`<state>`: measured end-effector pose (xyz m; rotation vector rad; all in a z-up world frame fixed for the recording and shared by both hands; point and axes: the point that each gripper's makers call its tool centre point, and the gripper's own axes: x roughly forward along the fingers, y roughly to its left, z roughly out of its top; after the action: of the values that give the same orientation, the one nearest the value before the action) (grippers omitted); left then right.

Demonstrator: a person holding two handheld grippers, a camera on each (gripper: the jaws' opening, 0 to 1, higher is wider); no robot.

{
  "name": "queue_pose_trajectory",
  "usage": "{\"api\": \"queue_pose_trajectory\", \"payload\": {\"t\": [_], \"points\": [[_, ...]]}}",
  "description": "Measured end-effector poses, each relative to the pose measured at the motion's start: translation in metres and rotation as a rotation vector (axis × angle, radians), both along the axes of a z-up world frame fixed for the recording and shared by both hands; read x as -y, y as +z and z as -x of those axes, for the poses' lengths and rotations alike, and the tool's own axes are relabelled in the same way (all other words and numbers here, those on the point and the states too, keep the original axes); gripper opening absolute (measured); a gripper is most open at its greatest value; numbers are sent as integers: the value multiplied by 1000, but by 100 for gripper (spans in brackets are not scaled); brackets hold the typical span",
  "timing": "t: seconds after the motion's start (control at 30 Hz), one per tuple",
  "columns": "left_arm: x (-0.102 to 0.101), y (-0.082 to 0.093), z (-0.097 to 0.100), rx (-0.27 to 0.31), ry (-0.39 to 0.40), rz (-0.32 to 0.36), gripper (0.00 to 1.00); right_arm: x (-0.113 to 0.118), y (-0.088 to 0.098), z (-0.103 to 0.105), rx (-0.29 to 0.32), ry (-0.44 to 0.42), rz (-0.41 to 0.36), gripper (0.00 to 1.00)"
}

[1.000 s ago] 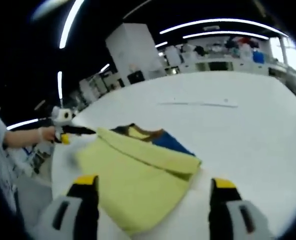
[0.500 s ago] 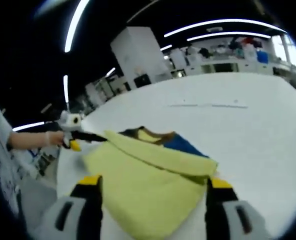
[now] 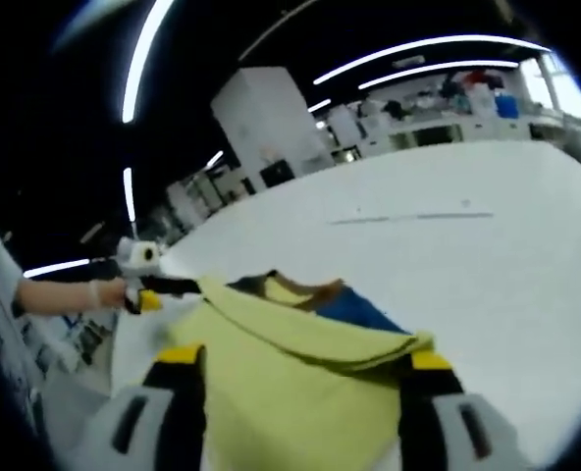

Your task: Fold the garment on the visible template until the final outline fits inside the template.

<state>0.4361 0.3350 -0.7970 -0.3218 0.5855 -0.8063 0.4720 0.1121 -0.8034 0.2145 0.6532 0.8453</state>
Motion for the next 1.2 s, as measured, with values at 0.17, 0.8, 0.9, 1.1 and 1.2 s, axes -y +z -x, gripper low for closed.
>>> {"api": "queue_pose_trajectory", "payload": {"t": [0.17, 0.8, 0.9, 1.1, 1.2], "points": [[-7, -4, -17, -2, 29, 9, 83, 2, -6, -11, -13, -38, -4, 78], [-19, -11, -29, -6, 71, 4, 83, 7, -5, -17, 3, -70, 3, 75], [-22, -8, -28, -1, 69, 4, 82, 9, -4, -18, 5, -80, -6, 76], [-23, 0, -17, 7, 61, 0, 79, 14, 4, -9, 13, -86, -5, 75], [-20, 6, -7, 14, 52, -3, 78, 18, 9, -3, 23, -91, 1, 76]]}}
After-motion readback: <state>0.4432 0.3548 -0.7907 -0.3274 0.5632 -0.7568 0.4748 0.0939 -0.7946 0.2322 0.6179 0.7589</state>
